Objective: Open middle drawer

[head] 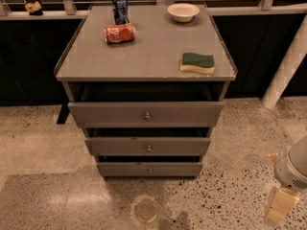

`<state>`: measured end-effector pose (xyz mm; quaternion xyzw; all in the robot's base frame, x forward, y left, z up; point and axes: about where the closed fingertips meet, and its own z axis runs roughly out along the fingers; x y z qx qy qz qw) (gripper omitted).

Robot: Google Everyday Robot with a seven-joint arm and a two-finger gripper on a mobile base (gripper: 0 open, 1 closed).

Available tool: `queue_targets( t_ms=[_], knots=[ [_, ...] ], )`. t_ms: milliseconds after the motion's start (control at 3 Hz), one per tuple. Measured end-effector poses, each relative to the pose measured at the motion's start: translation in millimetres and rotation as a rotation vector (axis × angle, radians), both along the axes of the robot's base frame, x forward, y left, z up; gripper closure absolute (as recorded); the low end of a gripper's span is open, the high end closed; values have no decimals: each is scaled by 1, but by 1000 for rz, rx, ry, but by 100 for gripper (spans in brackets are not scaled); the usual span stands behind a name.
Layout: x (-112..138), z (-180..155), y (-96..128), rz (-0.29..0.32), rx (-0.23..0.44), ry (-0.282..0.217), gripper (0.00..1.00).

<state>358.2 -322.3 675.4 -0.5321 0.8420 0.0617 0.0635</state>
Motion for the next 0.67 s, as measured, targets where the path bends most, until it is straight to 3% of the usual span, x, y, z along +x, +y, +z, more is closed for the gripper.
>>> queue_targets(
  t_ms=[333,667],
  knots=[
    [-10,-8,-7,8,-11,-16,0],
    [-14,-51,-27,-39,34,-1,0]
  ],
)
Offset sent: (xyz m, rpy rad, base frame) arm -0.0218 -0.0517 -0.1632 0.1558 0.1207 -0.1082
